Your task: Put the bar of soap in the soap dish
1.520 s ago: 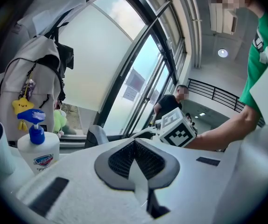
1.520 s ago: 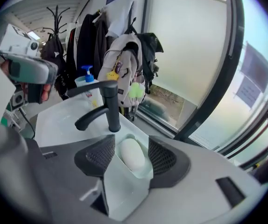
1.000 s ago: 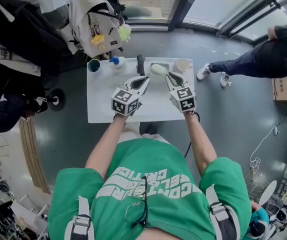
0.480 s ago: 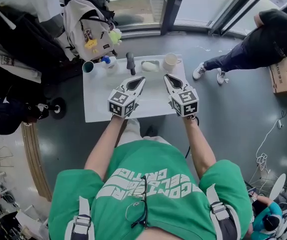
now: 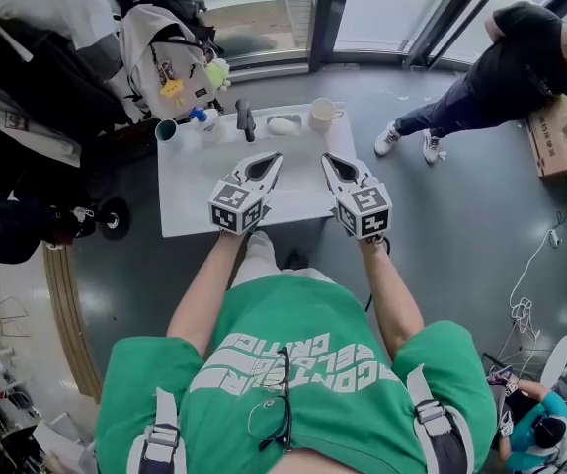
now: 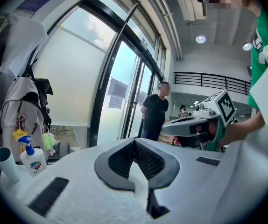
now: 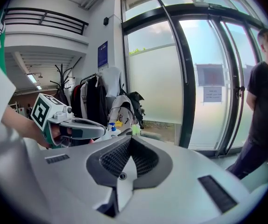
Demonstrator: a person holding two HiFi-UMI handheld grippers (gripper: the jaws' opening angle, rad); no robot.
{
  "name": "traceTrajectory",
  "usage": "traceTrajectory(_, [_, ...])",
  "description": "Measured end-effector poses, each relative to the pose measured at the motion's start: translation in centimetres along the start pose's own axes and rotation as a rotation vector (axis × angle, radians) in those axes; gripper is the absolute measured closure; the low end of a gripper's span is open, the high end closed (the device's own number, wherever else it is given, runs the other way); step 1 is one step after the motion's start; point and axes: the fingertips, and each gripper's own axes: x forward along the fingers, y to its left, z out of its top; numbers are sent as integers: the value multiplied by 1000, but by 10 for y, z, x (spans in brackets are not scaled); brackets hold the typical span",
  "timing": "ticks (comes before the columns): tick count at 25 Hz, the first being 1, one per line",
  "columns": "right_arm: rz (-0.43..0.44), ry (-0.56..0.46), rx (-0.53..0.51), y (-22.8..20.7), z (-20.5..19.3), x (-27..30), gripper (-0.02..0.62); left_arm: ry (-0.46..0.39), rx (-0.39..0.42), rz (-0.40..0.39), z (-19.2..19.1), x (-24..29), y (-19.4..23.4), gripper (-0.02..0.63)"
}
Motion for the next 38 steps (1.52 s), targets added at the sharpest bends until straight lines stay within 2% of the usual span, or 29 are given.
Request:
traceTrajectory(9, [7,-4,5,6,-12,-26,583,-3,1,9,-5,-4,-22,601])
traceTrajectory(38, [7,21,-18,4,-20,-27,583,6,-7,24,-9,-4,-20,601])
